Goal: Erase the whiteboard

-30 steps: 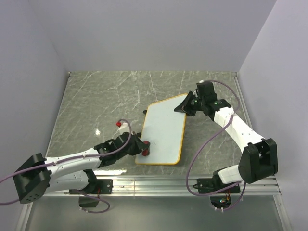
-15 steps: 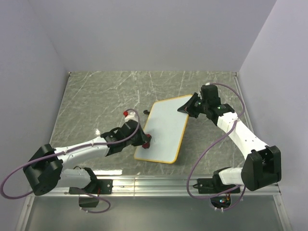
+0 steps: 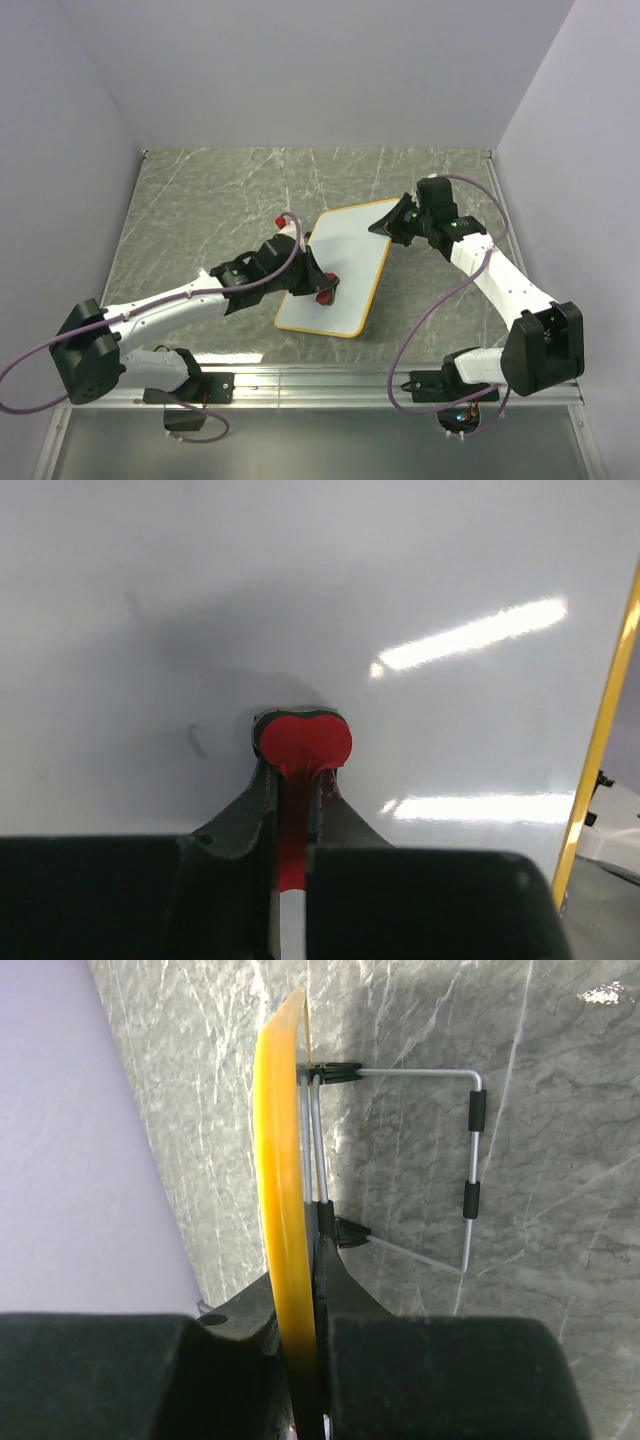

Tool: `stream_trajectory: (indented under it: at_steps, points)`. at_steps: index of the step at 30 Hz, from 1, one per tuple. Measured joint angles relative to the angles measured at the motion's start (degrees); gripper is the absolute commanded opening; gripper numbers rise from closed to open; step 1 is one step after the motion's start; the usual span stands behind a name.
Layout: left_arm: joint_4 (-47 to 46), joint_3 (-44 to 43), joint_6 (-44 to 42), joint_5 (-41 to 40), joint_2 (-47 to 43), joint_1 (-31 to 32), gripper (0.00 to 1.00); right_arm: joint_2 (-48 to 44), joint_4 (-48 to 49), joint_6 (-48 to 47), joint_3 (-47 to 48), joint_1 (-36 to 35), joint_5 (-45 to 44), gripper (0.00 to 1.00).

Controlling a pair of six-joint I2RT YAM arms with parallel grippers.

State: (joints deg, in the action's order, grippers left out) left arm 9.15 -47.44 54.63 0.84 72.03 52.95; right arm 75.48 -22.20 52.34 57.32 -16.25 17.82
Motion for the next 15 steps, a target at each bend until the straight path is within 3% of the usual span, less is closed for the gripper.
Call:
stream_trajectory:
  at_steps: [6,11,15]
  points:
    - [2.3,2.2,-2.9,3.0,-3.2,-9.5,0.00,0.0,-0.1,0.5,0.0,-0.1,-0.4,0.00]
    - [-1.4,7.0,-5.5,5.8,7.0,-13.7,0.00,0.0,-0.1,-0.4,0.1,-0.1,-0.2,0.00]
    - [-2.2,5.6,-7.7,6.4,9.2,-15.7,0.00,-0.2,-1.0,-0.3,0.7,0.0,-1.1,0.00]
